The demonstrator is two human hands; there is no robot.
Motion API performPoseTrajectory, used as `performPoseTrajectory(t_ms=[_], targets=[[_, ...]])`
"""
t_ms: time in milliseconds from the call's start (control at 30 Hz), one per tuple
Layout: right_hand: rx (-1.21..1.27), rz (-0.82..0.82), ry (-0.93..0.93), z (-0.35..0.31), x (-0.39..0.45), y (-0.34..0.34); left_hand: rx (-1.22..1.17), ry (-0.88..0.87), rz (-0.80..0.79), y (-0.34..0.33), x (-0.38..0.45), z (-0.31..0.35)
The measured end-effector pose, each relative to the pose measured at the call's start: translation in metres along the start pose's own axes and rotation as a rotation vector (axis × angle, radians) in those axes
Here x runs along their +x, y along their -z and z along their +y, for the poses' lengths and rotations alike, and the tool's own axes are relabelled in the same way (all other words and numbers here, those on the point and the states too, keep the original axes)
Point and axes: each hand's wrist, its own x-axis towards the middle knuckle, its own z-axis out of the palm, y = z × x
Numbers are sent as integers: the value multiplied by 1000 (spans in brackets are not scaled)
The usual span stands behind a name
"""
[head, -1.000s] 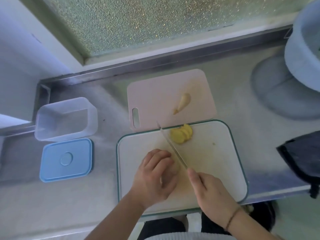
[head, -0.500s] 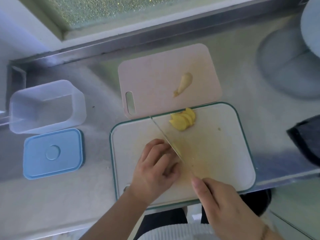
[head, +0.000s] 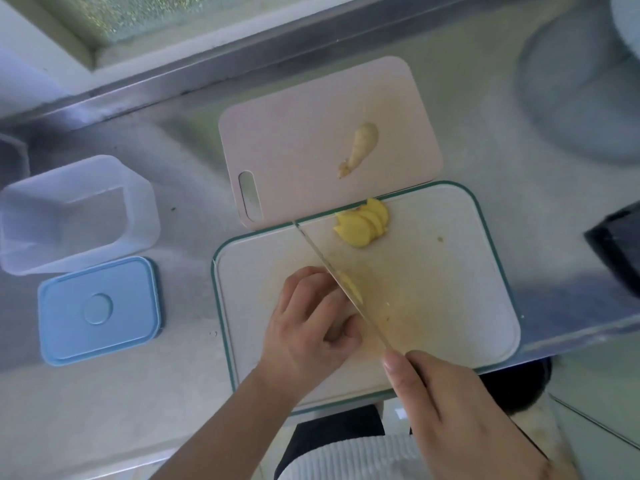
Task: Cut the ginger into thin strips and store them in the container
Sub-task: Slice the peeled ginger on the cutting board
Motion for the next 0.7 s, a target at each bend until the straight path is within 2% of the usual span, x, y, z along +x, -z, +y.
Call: performPoseTrajectory(t_ms=[167,500,700], targets=[[50,-80,-29,3,4,1,-15,-9,7,1,1,0],[42,-29,10,2,7,1,13,-56,16,0,3,1],[55,-118,-20,-6,13,3,17,-82,34,-3,3,-1]])
